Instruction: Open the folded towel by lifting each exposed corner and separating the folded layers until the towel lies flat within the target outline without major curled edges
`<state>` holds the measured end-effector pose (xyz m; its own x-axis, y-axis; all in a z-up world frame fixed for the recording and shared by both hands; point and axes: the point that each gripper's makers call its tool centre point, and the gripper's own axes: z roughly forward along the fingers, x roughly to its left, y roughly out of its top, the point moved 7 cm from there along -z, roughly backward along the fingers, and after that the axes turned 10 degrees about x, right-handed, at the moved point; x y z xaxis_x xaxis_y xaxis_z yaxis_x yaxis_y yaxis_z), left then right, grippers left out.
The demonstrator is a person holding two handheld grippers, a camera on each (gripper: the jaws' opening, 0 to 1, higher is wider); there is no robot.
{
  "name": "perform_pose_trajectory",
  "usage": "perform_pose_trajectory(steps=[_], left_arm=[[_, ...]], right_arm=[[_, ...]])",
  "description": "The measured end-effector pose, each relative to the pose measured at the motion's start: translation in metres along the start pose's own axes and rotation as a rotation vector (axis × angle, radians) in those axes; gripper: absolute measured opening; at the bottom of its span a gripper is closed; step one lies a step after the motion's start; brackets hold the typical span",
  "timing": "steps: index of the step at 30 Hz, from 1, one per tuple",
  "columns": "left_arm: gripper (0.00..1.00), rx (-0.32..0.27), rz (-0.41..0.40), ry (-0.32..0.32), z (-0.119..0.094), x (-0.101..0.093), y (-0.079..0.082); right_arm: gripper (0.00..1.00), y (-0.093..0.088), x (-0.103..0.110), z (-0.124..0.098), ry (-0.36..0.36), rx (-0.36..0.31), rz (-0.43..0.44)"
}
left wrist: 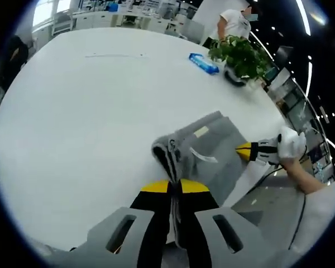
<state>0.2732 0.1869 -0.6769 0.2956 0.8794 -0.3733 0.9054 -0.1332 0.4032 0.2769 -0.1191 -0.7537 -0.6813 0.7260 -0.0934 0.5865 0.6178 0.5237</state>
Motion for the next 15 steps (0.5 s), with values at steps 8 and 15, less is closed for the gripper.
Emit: perform_pose_trajectory(steps=[8, 15], left_arm=[[0.03, 0.001, -0.018, 0.019, 0.005, 0.01, -0.004], [0.03, 0.004, -0.051, 0.027, 0.011, 0.021, -0.009]], right_arm=[[0.0, 0.0, 0.0, 0.0, -0.001, -0.004, 0.001], [0.0, 0.0, 0.0, 0.001, -0.001, -0.004, 0.0]])
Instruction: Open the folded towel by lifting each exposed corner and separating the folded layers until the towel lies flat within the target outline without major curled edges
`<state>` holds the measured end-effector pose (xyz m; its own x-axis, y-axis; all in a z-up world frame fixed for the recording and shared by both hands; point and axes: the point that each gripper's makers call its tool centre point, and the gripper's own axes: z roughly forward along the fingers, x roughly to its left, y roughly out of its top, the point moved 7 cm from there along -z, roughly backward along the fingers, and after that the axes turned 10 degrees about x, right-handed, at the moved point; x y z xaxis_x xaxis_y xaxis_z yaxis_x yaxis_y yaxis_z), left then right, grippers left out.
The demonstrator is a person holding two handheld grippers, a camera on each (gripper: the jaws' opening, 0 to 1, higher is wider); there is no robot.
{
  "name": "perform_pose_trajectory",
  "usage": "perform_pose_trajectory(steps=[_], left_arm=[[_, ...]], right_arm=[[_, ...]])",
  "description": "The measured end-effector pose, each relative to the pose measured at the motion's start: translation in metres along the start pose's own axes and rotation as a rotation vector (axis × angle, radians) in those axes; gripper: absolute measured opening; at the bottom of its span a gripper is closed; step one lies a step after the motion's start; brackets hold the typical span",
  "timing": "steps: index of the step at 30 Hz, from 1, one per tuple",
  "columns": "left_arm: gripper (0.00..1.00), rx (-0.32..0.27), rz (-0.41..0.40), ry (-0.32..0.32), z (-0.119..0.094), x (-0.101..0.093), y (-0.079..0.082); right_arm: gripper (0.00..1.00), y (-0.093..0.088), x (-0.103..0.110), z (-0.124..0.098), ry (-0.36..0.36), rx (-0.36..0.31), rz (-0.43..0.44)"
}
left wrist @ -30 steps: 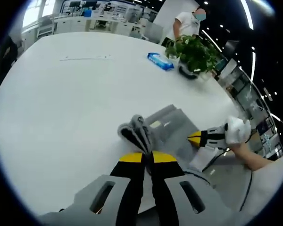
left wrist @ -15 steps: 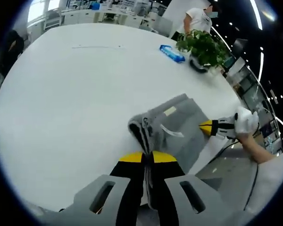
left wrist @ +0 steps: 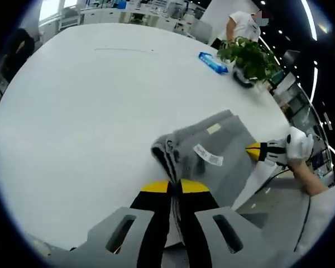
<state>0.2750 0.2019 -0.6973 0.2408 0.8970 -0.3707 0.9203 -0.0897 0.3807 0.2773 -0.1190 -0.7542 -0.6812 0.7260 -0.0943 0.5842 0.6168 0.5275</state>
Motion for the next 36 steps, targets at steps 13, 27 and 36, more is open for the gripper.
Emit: perform_pose_trajectory(steps=[13, 27, 36], left_arm=[[0.04, 0.015, 0.032, 0.083, 0.02, 0.014, -0.007], [0.06, 0.052, 0.195, 0.213, 0.039, 0.022, -0.011], [0.12, 0.049, 0.235, 0.225, 0.04, 0.026, -0.01]], right_arm=[[0.0, 0.0, 0.0, 0.0, 0.005, -0.002, 0.02], [0.0, 0.001, 0.001, 0.0, 0.003, -0.006, 0.021], [0.0, 0.001, 0.0, 0.0, 0.008, -0.01, 0.048]])
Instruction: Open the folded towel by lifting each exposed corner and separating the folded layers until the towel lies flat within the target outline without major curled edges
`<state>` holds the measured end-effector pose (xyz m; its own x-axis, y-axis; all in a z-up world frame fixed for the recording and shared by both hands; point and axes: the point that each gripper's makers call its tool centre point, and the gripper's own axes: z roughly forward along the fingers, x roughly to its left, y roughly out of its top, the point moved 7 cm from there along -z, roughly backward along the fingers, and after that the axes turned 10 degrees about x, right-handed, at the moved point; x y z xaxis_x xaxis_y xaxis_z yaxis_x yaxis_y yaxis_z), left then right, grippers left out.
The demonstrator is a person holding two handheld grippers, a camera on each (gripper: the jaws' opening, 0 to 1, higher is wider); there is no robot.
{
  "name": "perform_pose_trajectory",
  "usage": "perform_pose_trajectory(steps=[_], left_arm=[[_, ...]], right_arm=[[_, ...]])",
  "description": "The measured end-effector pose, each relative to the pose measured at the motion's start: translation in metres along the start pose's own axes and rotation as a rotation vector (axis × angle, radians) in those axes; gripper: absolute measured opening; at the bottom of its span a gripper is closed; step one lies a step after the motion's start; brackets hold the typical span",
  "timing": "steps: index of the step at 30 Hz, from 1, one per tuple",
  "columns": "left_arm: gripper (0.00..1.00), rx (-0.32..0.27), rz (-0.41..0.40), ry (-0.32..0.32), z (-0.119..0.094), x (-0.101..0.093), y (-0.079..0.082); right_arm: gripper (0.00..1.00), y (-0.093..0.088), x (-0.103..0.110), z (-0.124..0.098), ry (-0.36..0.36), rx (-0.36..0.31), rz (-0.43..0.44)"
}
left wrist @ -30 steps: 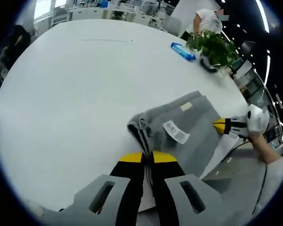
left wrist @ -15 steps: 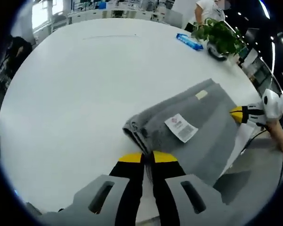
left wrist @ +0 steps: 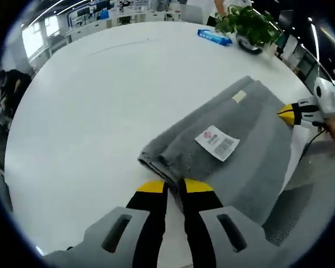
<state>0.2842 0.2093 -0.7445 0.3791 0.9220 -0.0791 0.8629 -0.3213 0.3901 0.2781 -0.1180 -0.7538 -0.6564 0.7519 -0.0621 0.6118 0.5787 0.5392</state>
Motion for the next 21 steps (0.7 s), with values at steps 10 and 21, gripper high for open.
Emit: perform_pose_trajectory(steps=[10, 21], left_arm=[[0.15, -0.192, -0.05, 0.067, -0.036, 0.005, 0.007], [0.11, -0.235, 0.113, -0.056, -0.025, -0.05, 0.052]], right_arm=[[0.0, 0.029, 0.01, -0.017, -0.01, -0.129, -0.07], [0.0, 0.039, 0.093, -0.003, 0.368, -0.106, -0.228]])
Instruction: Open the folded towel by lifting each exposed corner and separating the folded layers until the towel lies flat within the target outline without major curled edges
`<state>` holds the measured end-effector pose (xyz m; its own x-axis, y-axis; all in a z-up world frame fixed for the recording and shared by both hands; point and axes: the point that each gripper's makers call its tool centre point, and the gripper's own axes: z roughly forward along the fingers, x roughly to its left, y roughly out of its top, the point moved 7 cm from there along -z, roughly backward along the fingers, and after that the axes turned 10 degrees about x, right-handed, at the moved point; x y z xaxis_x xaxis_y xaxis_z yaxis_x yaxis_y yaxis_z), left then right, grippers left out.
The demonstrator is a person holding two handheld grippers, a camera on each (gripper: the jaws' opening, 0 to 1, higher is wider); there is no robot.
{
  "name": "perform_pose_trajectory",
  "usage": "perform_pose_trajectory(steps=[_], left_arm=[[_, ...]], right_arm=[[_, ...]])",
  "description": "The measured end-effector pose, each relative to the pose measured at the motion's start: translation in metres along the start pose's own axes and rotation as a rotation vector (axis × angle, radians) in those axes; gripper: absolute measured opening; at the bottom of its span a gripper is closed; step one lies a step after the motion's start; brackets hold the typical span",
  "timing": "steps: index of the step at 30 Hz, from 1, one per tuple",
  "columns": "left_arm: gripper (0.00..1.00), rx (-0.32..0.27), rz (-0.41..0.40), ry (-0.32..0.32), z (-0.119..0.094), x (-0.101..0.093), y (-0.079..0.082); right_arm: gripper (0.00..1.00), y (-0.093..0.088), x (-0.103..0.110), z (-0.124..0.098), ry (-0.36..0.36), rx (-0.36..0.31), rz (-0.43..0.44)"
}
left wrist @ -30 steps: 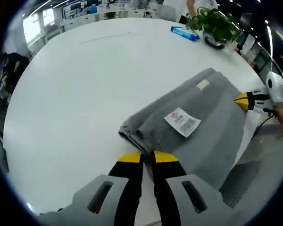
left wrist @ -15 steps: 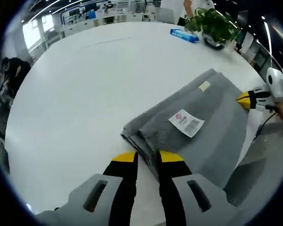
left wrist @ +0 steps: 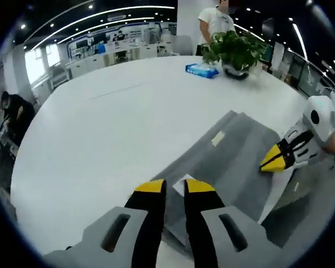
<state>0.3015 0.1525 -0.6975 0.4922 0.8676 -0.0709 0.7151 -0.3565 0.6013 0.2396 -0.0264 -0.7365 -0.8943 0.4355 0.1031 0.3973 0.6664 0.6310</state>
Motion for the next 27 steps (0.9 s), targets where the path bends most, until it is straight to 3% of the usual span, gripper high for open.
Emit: perform_pose_trajectory(steps=[3, 6, 8, 10, 11, 15, 21, 27], left_arm=[[0.11, 0.032, 0.059, -0.067, 0.023, -0.022, 0.011], [0.08, 0.06, 0.078, -0.127, 0.045, -0.037, 0.016], [0.04, 0.104, 0.095, -0.134, 0.058, -0.044, 0.014], [0.04, 0.143, 0.123, -0.094, 0.07, -0.041, 0.009], [0.03, 0.161, 0.132, -0.076, 0.072, -0.04, 0.006], [0.0, 0.142, 0.113, -0.081, 0.071, -0.039, 0.006], [0.0, 0.144, 0.225, -0.044, 0.069, -0.041, 0.005], [0.0, 0.168, 0.19, -0.036, 0.066, -0.036, 0.002]], right_arm=[[0.0, 0.002, 0.001, 0.006, -0.044, 0.05, -0.068], [0.0, 0.005, -0.004, 0.013, -0.054, 0.065, -0.01], [0.0, 0.002, -0.008, 0.018, -0.056, 0.099, 0.03], [0.0, 0.001, -0.008, 0.022, -0.054, 0.099, 0.022], [0.0, 0.0, -0.008, 0.022, -0.052, 0.098, 0.027], [0.0, -0.001, -0.008, 0.021, -0.051, 0.09, 0.051], [0.0, -0.001, -0.008, 0.019, -0.074, 0.112, 0.01], [0.0, -0.004, -0.016, 0.015, -0.111, 0.125, 0.015]])
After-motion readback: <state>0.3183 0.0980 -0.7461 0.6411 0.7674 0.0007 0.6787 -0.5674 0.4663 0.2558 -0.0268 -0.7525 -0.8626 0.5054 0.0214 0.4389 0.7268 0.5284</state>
